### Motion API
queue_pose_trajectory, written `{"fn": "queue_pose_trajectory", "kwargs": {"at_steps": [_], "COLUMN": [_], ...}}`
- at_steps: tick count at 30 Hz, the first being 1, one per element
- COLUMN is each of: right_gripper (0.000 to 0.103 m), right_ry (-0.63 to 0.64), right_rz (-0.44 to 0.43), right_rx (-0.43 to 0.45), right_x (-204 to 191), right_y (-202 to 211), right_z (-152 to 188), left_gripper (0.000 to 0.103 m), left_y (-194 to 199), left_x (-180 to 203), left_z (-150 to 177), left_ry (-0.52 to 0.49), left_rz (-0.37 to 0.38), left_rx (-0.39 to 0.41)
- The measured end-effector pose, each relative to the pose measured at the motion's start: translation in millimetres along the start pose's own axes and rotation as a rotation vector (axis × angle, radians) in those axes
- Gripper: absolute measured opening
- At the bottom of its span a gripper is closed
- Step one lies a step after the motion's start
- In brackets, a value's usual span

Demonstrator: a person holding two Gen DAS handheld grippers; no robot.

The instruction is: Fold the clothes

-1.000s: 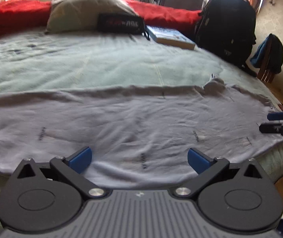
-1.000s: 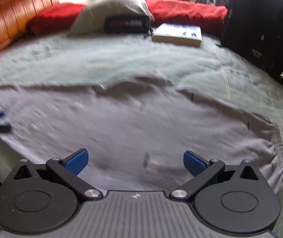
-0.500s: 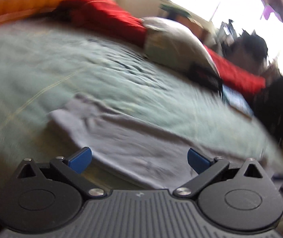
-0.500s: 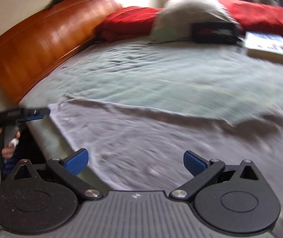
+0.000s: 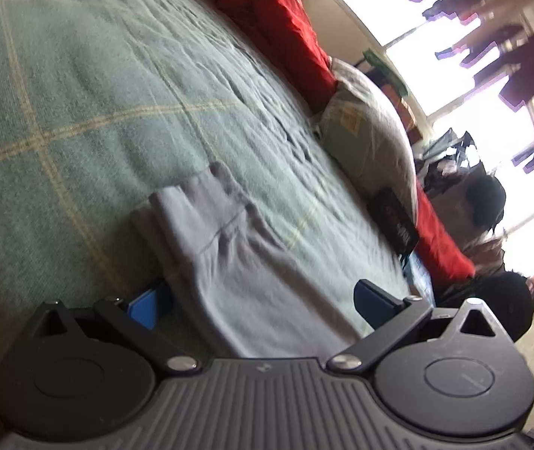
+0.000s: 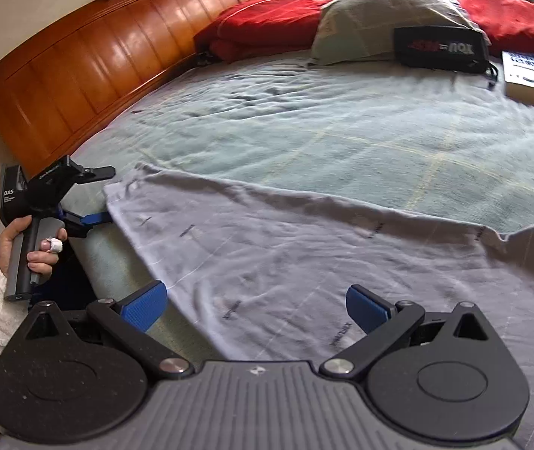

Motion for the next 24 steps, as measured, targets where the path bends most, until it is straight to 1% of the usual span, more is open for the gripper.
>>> {"fn": "queue_pose_trajectory", "kwargs": {"at_steps": [4,5,7,9,13,16,19,22,24], "right_gripper": [0.103,0.103,0.103,0.103,0.103,0.103,0.103,0.103,0.103], "right_ry": [-0.009,-0.008,-0.007,-0.01,0.003,0.01,-0.003,-0.001,0.009], "right_rz": [0.013,0.016,0.011,0.005,0.01,0.023,0.017,0.005,0.001], "right_rx": [-0.004,-0.006,-0.007,-0.01,-0.014,0.001,0.002,-0.01,-0.023], "right_x": [4,5,5,6,4,4,7,6,3], "right_y": [-2,-3,-3,-4,-4,-1,0,-4,-8], "right_z": [1,1,2,2,4,3,3,4,5], "left_gripper": [0.102,0.102,0.102,0.102,0.102,0.102,0.102,0.102,0.102], "left_y": [-5,-5,-8,-12,-20,-25,-27,-35,-38], "left_x": [-2,0,5,12,4,-8,-2,7,5], "left_z": [-1,3,14,21,6,-8,-3,5,-2], "left_ry": [0.033,0.031,0.026,-0.018,0.03,0.118,0.097,-0.002,0.008], "left_rz": [0.036,0.054,0.114,0.108,0.115,0.148,0.186,0.18,0.172], "left_rx": [0.038,0.032,-0.001,-0.002,0.05,0.094,0.08,0.046,0.06]}}
Point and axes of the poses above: each gripper's, at about its wrist camera, not at the fingertips, and y roughly against the way its jaws point, x to its right, z to its underside, the point moved 4 cm from there along -y, roughly the way its jaws point, and after that the axes turned 5 degrees about -x, right-handed, at the moved point
